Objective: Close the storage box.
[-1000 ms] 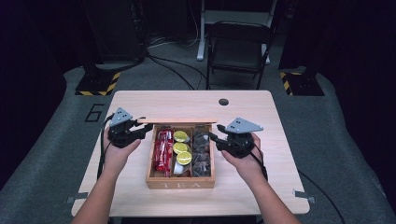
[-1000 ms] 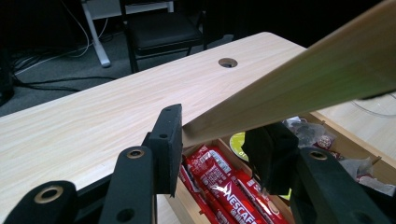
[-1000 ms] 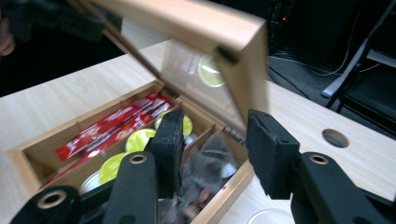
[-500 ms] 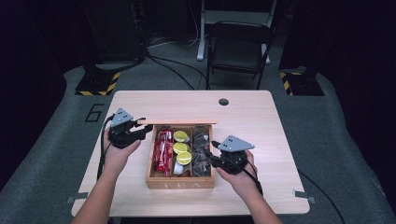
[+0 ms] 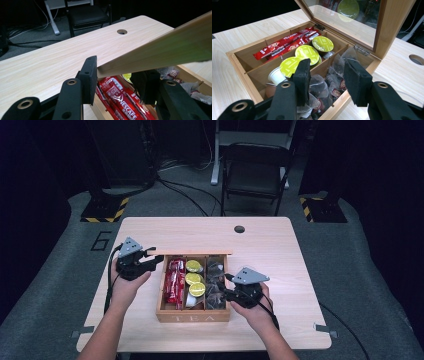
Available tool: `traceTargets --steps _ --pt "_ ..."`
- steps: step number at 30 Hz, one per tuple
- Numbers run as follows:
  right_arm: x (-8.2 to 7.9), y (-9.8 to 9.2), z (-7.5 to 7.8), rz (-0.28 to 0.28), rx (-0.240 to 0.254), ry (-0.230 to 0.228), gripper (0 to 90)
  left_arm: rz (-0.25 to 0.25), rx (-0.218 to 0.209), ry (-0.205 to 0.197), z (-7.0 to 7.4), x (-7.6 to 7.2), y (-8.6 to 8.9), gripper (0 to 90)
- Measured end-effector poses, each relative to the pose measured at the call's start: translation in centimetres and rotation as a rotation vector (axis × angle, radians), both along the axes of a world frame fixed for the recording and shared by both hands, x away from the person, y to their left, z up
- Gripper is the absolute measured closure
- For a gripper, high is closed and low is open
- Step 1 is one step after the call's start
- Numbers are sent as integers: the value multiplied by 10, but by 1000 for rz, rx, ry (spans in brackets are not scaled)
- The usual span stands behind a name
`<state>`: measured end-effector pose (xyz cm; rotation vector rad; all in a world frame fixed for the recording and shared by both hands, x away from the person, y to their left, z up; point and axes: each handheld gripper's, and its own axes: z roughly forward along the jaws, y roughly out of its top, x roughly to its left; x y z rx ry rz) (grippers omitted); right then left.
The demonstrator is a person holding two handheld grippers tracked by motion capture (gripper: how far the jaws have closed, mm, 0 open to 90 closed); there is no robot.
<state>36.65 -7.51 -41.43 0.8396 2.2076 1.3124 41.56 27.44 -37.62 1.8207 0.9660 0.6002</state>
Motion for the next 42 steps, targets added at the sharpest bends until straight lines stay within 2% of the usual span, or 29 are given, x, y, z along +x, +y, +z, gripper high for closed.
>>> traceTargets --steps 5,10,17,28,32,35,38,39,42 --pt "1 1 -7 4 12 33 566 0 3 -2 0 -1 0 563" --pt "2 6 -16 23 -3 60 554 -1 2 -2 -1 -1 0 562" --pt "2 15 -36 62 -38 132 499 -4 6 -2 -1 -1 0 561" --pt "2 25 -48 78 -53 163 501 -4 8 -3 -1 -1 0 560" --pt "2 29 -51 93 -72 163 516 -4 7 -3 -1 -1 0 561" --pt "3 32 -53 83 -92 171 538 -5 11 -2 -1 -1 0 560" --pt "4 33 -54 94 -92 180 549 -5 11 -2 -1 -1 0 560" --pt "4 34 -55 80 -110 182 567 -6 10 -2 -1 -1 0 560" --pt "5 36 -56 88 -123 186 577 -6 10 -2 -1 -1 0 560"
